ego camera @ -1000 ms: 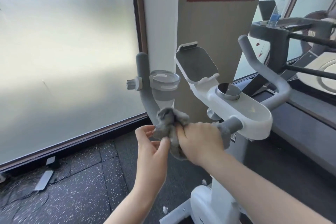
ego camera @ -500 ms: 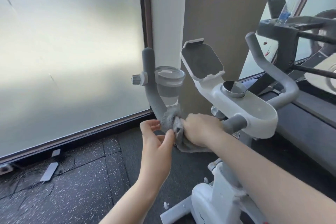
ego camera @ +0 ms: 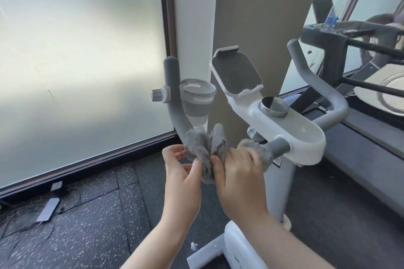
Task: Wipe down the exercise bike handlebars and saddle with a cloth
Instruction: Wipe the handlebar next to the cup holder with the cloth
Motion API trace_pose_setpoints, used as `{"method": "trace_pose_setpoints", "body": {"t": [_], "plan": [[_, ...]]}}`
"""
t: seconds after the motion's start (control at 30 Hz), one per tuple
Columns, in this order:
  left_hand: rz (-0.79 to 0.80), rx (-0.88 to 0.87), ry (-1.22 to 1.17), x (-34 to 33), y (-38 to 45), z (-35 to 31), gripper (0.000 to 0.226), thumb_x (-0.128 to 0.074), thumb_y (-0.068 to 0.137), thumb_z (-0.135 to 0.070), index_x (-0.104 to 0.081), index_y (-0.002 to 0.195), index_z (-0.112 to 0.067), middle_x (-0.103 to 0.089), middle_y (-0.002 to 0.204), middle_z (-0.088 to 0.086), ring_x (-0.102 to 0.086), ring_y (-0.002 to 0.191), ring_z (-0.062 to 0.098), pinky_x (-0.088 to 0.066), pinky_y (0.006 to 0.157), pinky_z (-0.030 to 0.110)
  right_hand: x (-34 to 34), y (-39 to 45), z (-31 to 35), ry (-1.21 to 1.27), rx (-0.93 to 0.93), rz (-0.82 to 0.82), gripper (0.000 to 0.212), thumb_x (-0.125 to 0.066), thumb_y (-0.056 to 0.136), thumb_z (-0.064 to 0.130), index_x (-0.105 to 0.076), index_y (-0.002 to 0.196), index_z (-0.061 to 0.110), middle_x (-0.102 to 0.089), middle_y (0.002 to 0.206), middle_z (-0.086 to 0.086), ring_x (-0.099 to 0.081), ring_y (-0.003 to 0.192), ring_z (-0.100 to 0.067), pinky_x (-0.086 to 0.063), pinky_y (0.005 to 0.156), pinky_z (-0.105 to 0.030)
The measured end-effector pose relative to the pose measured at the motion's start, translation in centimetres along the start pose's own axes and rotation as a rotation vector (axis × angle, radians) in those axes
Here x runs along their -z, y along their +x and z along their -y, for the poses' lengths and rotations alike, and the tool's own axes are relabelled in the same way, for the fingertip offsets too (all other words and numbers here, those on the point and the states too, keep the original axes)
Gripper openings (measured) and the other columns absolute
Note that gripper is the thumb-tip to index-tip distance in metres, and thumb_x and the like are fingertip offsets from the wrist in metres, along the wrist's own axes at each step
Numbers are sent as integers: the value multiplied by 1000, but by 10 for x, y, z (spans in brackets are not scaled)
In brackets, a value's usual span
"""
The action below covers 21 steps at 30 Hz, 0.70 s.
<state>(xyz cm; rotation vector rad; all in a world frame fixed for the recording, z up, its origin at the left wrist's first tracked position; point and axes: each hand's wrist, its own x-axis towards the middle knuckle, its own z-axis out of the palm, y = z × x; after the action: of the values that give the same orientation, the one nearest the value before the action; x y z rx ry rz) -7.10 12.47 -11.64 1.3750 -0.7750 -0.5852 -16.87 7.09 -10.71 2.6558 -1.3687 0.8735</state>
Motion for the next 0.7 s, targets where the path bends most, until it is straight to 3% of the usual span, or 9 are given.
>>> {"method": "trace_pose_setpoints", "body": {"t": [0.07,0.13,0.17,0.23,0.33,0.4,0.47,0.6,0.7], "plan": [[8,-10,10,2,0,1,28,-53,92,-9,-41,99,-34,-57,103,-4,-59,69,0,-47,63,18,2,-16,1,38,31,-92,51,-23,103,37,-62,79,14,-60,75,-1,-57,76,-24,-41,89,-40],[6,-14,10,2,1,2,24,-53,88,-17,-41,98,-35,-57,104,-1,-60,75,6,-50,69,29,15,13,5,-56,-21,100,52,-26,102,38,-65,78,13,-64,76,-8,-61,76,-30,-40,79,-38],[-4,-13,7,0,2,1,23,-53,87,-19,-40,98,-35,-56,104,0,-60,77,10,-51,71,36,24,33,11,-85,-90,254,53,-24,102,39,-67,85,11,-67,85,-12,-63,83,-32,-37,76,-38],[-32,-4,3,-5,2,0,25,-53,91,-16,-39,98,-35,-53,105,0,-59,78,12,-52,74,42,16,56,4,-57,-88,367,52,-21,102,37,-65,101,10,-66,105,-15,-61,98,-35,-33,72,-37],[-29,3,0,-5,1,1,27,-50,94,-8,-38,97,-32,-52,105,0,-56,66,-1,-49,63,25,4,26,-2,-108,0,140,46,-26,100,31,-64,81,12,-66,78,-11,-61,76,-32,-38,69,-39],[13,10,-10,0,1,2,25,-51,93,-10,-39,99,-31,-57,102,4,-60,67,0,-49,61,21,-3,-15,0,50,20,-111,43,-26,102,34,-61,84,15,-61,80,-3,-55,81,-25,-41,88,-41],[37,4,12,2,1,4,28,-55,92,-11,-40,100,-33,-62,103,7,-64,74,3,-49,65,24,-13,-22,-7,137,74,-193,35,-31,101,33,-59,89,16,-58,84,1,-53,87,-22,-37,99,-40],[39,-6,11,4,3,3,28,-64,83,-31,-42,100,-36,-62,108,3,-66,88,16,-54,78,49,-11,3,-43,193,365,-259,28,-48,93,29,-58,74,10,-56,71,-2,-50,73,-22,-39,82,-34],[60,-8,64,5,1,0,40,-70,76,-44,-42,103,-35,-57,112,-7,-65,83,14,-51,73,36,-12,11,-111,138,390,-262,28,-46,96,28,-65,97,8,-66,93,-6,-59,93,-25,-38,97,-33]]}}
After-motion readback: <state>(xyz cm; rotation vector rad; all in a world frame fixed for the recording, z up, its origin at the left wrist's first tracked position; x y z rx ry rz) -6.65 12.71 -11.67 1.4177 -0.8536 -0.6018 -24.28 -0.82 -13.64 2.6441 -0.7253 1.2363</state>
